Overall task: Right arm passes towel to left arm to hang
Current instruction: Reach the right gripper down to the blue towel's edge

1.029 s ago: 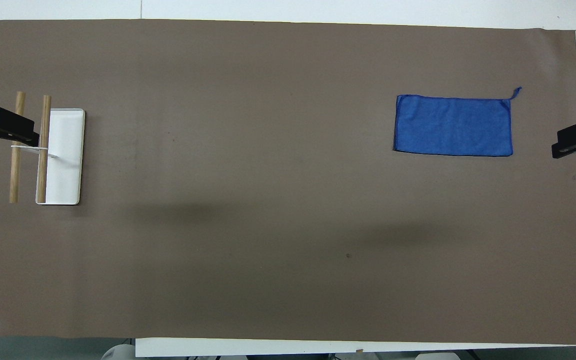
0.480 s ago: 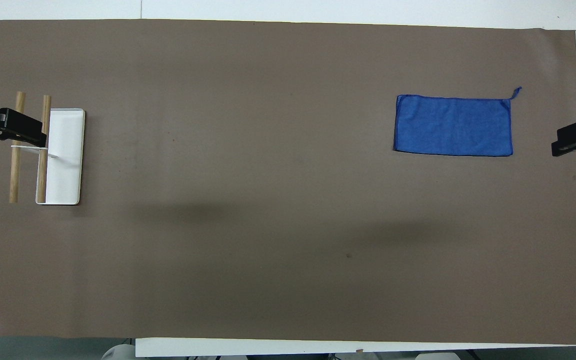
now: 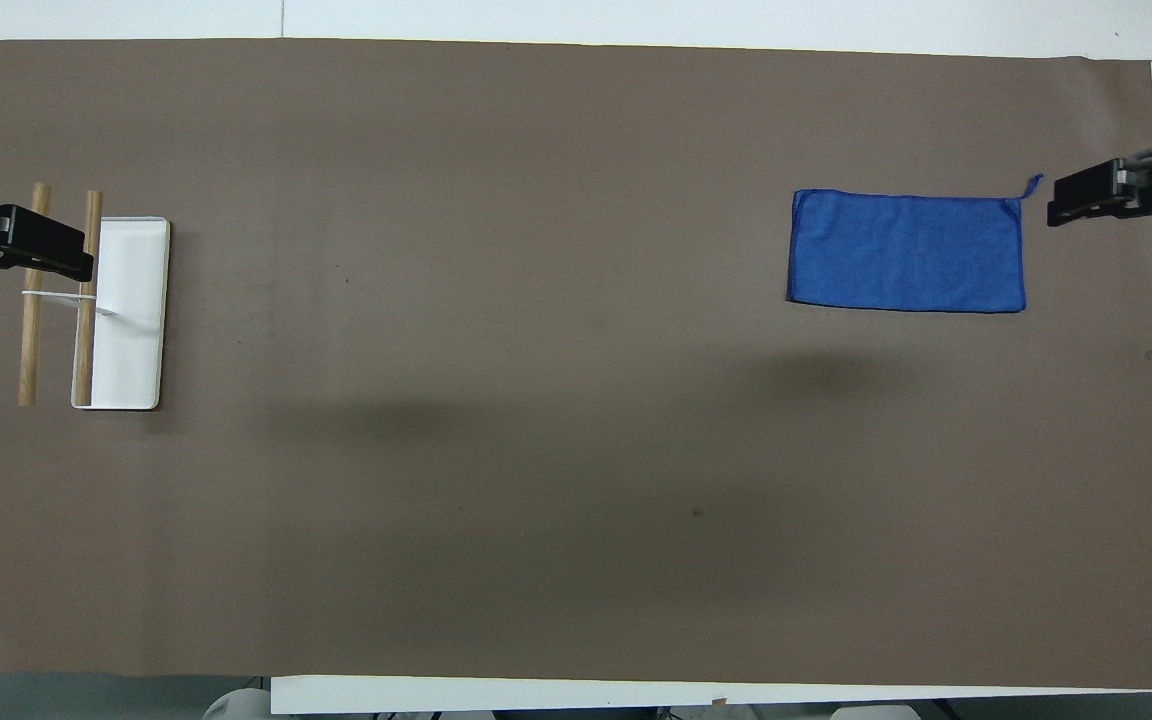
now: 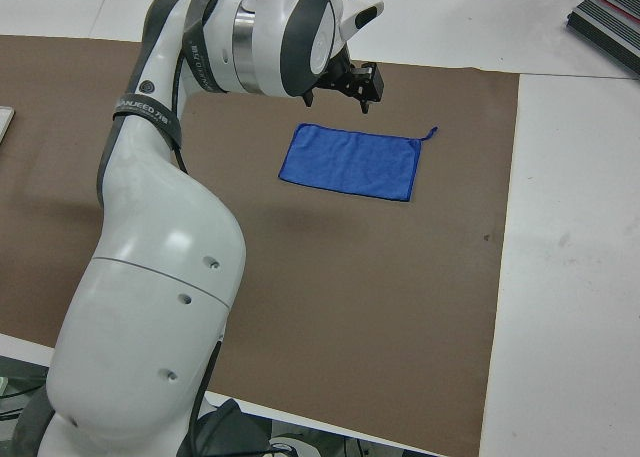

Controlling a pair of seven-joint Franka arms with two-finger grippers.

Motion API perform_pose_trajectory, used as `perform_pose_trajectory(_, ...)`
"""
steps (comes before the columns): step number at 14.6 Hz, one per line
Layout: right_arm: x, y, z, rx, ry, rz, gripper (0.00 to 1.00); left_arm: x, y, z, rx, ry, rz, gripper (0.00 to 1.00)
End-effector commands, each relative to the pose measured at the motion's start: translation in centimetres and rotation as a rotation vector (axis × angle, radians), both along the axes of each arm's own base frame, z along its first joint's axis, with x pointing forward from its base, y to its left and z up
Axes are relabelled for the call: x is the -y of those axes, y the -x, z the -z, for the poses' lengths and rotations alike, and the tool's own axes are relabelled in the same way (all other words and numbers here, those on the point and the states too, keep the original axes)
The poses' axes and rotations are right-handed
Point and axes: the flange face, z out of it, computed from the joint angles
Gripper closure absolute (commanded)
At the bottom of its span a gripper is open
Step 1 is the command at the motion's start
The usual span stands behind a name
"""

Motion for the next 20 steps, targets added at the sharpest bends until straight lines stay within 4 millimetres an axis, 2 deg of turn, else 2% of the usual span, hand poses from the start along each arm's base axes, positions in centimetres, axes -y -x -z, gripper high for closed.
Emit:
perform_pose_trajectory(1, -0.6, -3.4, 5.9, -0.001, -0.012, -0.034, 0.00, 1.1, -0.3, -0.4, 0.031, 0.005, 0.003, 0.00)
perform_pose_trajectory(5, -1.7, -6.2, 12.7, -0.005, -0.054, -0.034, 0.00, 1.3, -0.1, 0.3, 0.033, 0.005, -0.022, 0.01)
perform_pose_trajectory(6, -1.7, -6.6, 13.9, -0.002, -0.055, -0.031, 0.00, 1.5, -0.1, 0.3, 0.031, 0.004, -0.040, 0.01)
perform_pose_trajectory(10, -2.7, -6.9, 18.5, -0.050, -0.059, -0.037, 0.00, 2.4, 0.3, 0.5, 0.016, 0.000, -0.077, 0.01)
perform_pose_trajectory(12, -2.4, -5.7, 21.2, -0.073, -0.059, -0.029, 0.02, 2.3, 0.4, 0.8, 0.008, -0.003, -0.088, 0.01)
perform_pose_trajectory(16, -1.8, -4.7, 23.7, -0.059, -0.054, -0.022, 0.05, 3.1, 1.1, 0.7, -0.014, -0.011, -0.134, 0.01)
perform_pose_trajectory(20, -2.3, -4.6, 24.2, -0.050, -0.039, -0.042, 0.10, 3.3, 1.3, 0.8, -0.029, -0.017, -0.158, 0.01)
